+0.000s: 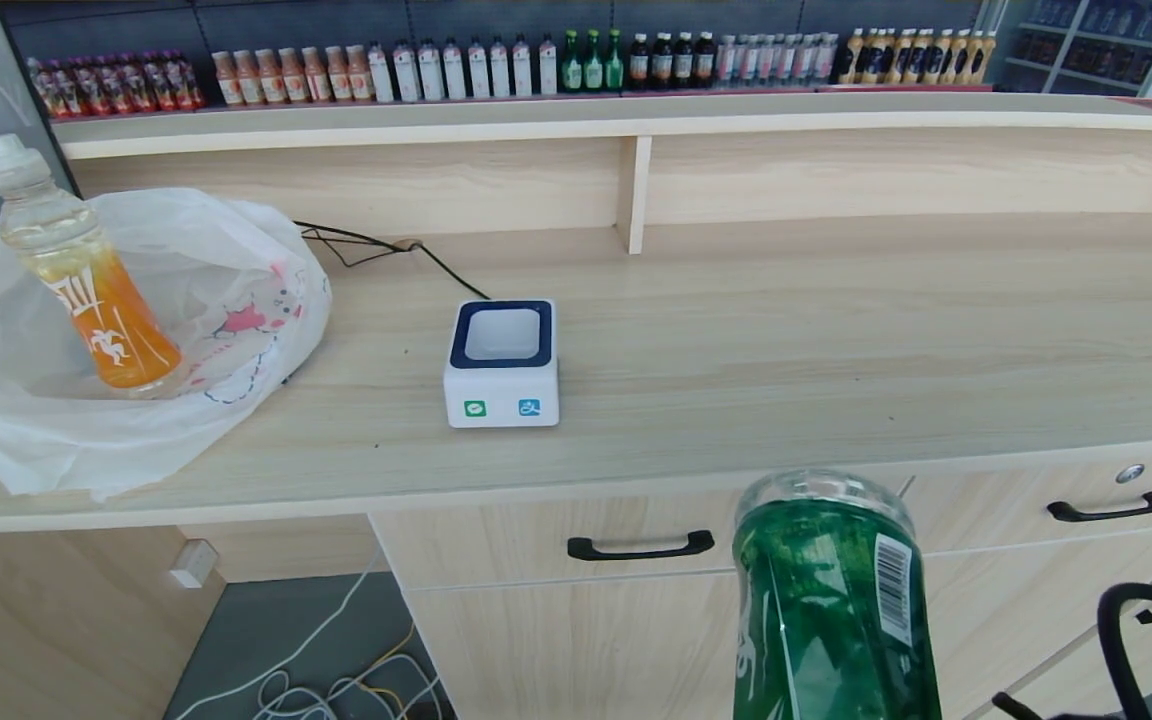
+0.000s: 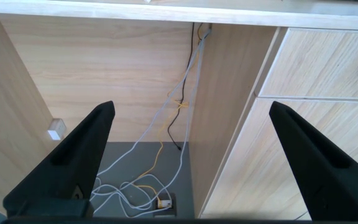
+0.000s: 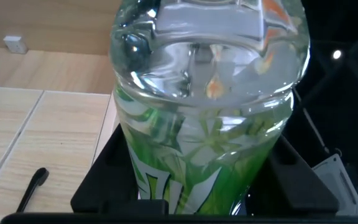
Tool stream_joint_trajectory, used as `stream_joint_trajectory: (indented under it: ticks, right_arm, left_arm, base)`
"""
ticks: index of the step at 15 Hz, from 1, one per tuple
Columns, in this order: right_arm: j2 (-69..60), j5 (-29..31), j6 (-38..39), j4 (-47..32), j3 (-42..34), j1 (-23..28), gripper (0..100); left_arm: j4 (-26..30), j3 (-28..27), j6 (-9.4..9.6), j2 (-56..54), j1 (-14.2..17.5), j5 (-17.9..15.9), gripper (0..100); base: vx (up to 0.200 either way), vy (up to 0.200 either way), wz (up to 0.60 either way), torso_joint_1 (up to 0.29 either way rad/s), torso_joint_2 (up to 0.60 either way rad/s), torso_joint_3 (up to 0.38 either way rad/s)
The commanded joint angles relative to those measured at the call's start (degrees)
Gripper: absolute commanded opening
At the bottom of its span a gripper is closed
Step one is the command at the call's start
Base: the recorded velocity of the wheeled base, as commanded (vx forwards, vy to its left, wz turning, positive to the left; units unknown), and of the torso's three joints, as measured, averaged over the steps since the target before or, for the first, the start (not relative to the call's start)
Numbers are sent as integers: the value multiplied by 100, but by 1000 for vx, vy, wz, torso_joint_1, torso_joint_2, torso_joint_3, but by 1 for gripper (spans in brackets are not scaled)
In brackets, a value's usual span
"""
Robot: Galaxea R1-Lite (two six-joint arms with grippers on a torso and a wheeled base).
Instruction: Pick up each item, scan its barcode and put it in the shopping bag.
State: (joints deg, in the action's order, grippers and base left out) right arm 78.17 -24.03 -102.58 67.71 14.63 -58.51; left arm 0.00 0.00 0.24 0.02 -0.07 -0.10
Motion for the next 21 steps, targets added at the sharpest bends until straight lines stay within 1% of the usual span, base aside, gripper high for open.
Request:
stream_joint_trajectory:
  ticks: [1,4,6,8,9,11,12,14,15,17,19,20,21]
  right_arm:
    - [-38,-5,2,6,22,-2,0]
    - [-109,-49,37,15,93,24,0]
    - [-249,-41,300,32,163,77,0]
    - [-469,-111,538,41,409,262,0]
    - [-522,-181,784,41,436,358,0]
    - [-610,-199,1926,32,269,508,0]
    - [-715,-190,2313,23,251,552,0]
    - [-961,-120,2471,15,242,631,0]
    - [-1031,-102,2682,15,189,798,0]
    - [-1102,-102,3377,15,-145,1211,0]
    - [-1128,-93,4335,23,-364,1483,0]
    - [-1128,-93,4739,23,-426,1492,0]
    - [-1154,-93,4967,23,-514,1492,0]
  left_arm:
    - [0,0,2,-2,7,1,100]
    - [0,0,2,-2,-1,1,100]
    - [0,0,2,-2,-1,1,100]
    - [0,0,2,-2,-1,1,100]
    - [0,0,2,-2,-1,1,100]
    - [0,0,2,-2,-1,1,100]
    - [0,0,2,-2,-1,1,100]
    - [0,0,2,-2,-1,1,100]
    - [0,0,2,-2,-1,1,100]
    - [0,0,2,-2,7,1,100]
    - [0,0,2,-2,-1,1,100]
    - [0,0,2,-2,-1,1,100]
    - [0,0,2,-2,-1,1,100]
  base:
    - [0,0,0,0,0,0]
    - [0,0,0,0,0,0]
    - [0,0,0,0,0,0]
    - [0,0,0,0,0,0]
    - [0,0,0,0,0,0]
    - [0,0,0,0,0,0]
    - [0,0,0,0,0,0]
    - [0,0,0,0,0,0]
    - [0,0,0,0,0,0]
    - [0,0,0,0,0,0]
    - [0,0,0,0,0,0]
    - [0,0,0,0,0,0]
    - [0,0,0,0,0,0]
